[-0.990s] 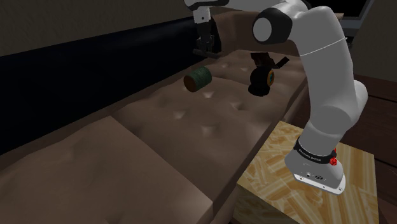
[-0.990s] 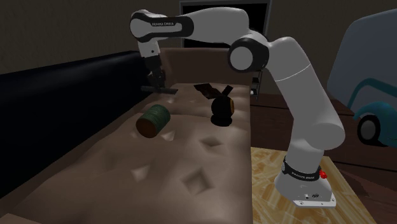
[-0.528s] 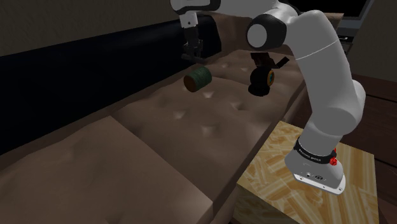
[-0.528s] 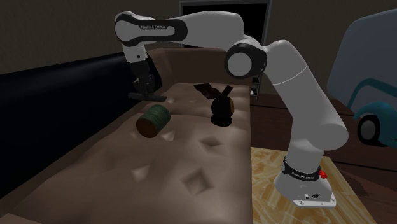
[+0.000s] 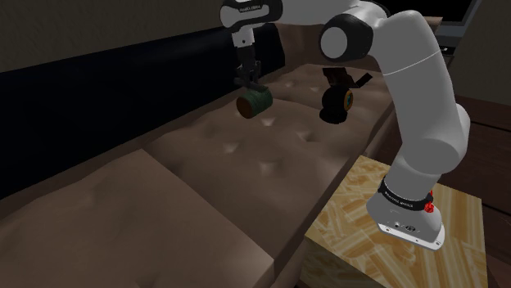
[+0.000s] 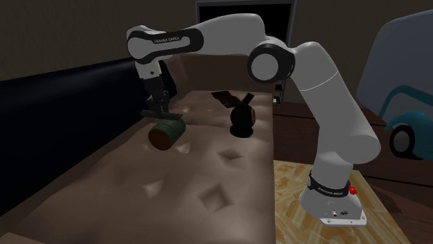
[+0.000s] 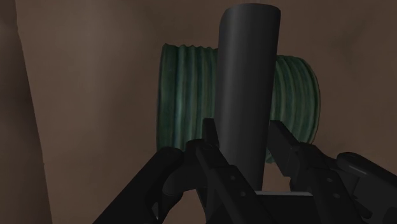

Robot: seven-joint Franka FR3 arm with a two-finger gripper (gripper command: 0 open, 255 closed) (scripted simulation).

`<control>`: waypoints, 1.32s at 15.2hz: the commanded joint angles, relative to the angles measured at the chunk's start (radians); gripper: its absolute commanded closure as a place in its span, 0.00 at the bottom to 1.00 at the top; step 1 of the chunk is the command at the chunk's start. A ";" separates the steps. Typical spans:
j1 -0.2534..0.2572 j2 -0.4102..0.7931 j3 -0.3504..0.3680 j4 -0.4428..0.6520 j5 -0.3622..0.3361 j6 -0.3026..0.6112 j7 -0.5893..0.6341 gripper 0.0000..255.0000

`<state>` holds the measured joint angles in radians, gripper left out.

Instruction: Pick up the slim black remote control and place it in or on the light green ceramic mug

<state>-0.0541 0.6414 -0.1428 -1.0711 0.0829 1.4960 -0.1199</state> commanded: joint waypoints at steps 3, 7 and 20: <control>0.001 -0.004 0.000 -0.029 0.000 0.026 -0.001 1.00; 0.001 -0.003 0.000 -0.029 0.000 0.026 -0.001 1.00; -0.025 0.116 0.005 0.299 0.010 -0.182 0.005 0.00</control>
<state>-0.0766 0.7390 -0.1392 -0.8195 0.0911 1.3450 -0.1176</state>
